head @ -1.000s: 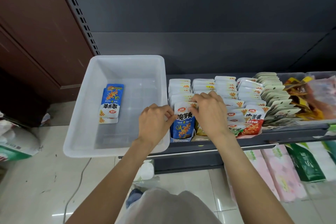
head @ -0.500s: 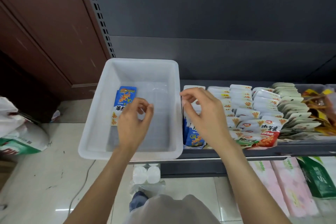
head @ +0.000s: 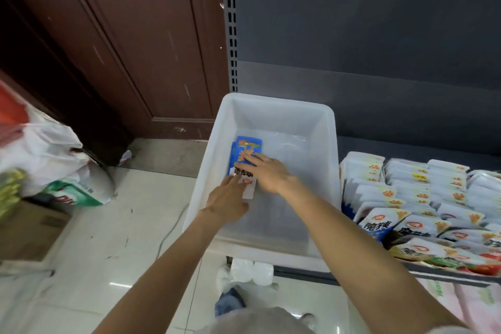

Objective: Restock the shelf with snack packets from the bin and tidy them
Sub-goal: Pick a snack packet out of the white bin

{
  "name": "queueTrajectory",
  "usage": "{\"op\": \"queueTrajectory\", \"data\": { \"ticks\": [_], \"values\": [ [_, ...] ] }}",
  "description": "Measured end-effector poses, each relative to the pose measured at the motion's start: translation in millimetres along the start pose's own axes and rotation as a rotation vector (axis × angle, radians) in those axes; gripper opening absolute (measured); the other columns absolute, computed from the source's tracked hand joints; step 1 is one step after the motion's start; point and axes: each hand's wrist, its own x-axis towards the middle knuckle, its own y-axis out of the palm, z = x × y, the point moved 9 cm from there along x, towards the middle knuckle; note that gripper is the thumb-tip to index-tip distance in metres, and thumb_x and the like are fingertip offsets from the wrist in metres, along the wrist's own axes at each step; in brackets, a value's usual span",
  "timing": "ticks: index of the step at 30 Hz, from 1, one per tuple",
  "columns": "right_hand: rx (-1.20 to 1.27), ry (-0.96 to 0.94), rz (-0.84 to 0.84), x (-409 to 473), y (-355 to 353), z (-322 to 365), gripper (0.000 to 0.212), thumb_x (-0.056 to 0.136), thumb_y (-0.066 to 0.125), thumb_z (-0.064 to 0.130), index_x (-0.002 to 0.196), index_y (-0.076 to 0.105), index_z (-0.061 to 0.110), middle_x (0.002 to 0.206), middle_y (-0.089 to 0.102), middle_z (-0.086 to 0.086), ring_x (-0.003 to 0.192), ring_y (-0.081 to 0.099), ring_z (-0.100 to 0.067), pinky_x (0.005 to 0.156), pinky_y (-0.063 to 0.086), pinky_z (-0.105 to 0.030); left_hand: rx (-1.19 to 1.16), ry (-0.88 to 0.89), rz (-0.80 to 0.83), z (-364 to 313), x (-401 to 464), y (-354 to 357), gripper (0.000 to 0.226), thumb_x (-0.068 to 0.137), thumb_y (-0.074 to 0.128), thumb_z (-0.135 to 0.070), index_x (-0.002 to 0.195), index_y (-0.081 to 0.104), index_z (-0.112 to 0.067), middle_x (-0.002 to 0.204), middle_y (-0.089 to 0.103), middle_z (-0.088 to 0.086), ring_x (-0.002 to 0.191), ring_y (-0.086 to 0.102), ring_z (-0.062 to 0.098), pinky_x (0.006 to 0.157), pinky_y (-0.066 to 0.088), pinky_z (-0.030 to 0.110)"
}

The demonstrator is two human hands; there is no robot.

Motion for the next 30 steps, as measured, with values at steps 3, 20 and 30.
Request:
{"op": "queueTrajectory", "data": {
  "ticks": [3, 20, 30],
  "values": [
    [-0.058, 0.142, -0.027, -19.0, 3.1, -11.4, 0.057, 0.093, 0.05, 0.016, 0.146, 0.03, 0.023, 0.148, 0.032, -0.008, 0.132, 0.037, -0.031, 0.104, 0.032, -0.038, -0.069, -0.005, -0.036, -1.0, 0.3, -5.3, 0.058, 0.088, 0.055, -0.028, 0.142, 0.035, -0.022, 0.151, 0.025, 0.001, 0.136, 0.026, 0.023, 0.106, 0.03, 0.032],
    [0.928, 0.427, -0.81, -161.7, -72.7, -40.2, 0.019, 0.087, 0.065, 0.02, 0.1, 0.053, 0.014, 0.095, 0.071, 0.0, 0.078, 0.067, -0.019, 0.066, 0.051, -0.033, -1.338, -0.012, -0.279, -40.7, -48.4, -62.6, 0.039, 0.085, 0.067, -0.011, 0.122, 0.055, -0.015, 0.114, 0.064, 0.0, 0.099, 0.062, 0.011, 0.08, 0.05, 0.022],
    [1.243, 0.362, -1.021, -336.7, -68.5, -91.6, 0.036, 0.084, 0.068, 0.009, 0.101, 0.05, 0.036, 0.091, 0.072, 0.003, 0.086, 0.068, -0.013, 0.069, 0.055, -0.03, -0.757, 0.517, -0.248, -205.2, -88.4, -75.8, 0.026, 0.073, 0.072, -0.036, 0.091, 0.054, -0.031, 0.084, 0.066, -0.011, 0.064, 0.063, 0.009, 0.063, 0.052, 0.026]
  ]
}}
